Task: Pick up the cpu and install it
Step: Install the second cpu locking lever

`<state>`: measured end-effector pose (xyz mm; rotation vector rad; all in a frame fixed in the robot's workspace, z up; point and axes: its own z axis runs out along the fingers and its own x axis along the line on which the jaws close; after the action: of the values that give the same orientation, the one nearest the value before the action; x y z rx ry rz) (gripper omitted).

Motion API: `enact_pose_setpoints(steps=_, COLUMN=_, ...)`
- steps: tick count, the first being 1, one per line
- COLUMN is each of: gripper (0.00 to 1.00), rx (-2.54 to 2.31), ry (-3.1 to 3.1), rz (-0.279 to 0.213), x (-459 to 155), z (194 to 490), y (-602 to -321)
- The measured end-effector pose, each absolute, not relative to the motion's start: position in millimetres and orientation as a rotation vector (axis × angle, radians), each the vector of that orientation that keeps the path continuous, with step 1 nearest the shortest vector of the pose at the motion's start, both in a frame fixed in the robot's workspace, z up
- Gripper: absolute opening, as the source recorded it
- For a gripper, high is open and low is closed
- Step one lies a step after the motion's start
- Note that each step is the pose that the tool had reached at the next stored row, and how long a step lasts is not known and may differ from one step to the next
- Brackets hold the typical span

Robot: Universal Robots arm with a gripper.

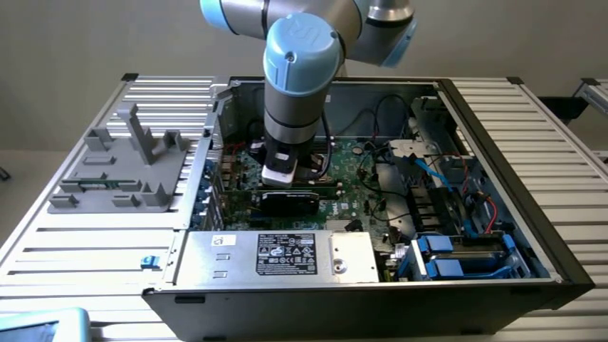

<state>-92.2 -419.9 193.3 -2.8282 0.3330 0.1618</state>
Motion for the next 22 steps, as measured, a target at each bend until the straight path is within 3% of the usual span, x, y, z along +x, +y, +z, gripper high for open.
enact_pose_setpoints(steps=22, gripper=0.12, rx=-2.828, ry=0.333, rz=0.161, x=-94.6, z=192.8, y=-420.0)
